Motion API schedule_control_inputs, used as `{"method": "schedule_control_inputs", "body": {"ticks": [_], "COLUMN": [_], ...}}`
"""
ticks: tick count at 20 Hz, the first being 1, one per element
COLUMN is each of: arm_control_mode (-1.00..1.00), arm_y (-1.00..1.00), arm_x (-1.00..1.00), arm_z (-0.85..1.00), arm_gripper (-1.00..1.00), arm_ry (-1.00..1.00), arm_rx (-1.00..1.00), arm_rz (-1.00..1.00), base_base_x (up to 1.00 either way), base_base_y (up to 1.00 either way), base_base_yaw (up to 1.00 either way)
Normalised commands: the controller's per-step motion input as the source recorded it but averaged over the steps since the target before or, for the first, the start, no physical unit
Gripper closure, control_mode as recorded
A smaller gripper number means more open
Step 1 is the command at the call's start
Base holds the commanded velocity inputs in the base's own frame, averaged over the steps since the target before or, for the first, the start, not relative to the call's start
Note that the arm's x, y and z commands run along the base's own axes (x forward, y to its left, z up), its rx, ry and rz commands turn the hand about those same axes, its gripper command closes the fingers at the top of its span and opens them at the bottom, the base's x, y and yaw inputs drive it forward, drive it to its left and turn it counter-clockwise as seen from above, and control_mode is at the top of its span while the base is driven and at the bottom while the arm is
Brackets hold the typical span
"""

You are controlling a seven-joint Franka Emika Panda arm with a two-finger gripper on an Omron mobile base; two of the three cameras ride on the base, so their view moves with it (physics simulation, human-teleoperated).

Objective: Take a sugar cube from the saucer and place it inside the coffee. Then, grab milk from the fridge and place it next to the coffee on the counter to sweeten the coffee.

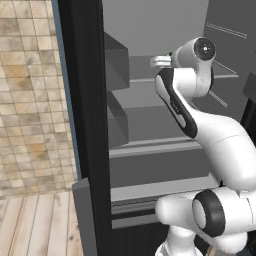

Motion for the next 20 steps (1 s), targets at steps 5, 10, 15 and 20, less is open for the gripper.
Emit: {"method": "schedule_control_inputs", "body": {"ticks": [5,10,15,20], "arm_control_mode": [-1.0,-1.0,-1.0,-1.0], "arm_y": [0.01,0.03,0.0,0.0], "arm_x": [-1.0,-0.91,-0.6,-0.23], "arm_z": [-0.02,-0.24,-0.28,-0.33], "arm_gripper": [1.0,1.0,1.0,1.0], "arm_ry": [0.06,0.01,0.01,0.0], "arm_rx": [0.0,-0.03,-0.04,-0.03], "arm_rz": [0.06,0.02,0.0,0.0], "base_base_x": [0.0,0.0,0.0,0.0], "base_base_y": [0.0,0.0,0.0,0.0], "base_base_yaw": [0.0,0.0,0.0,0.0]}}
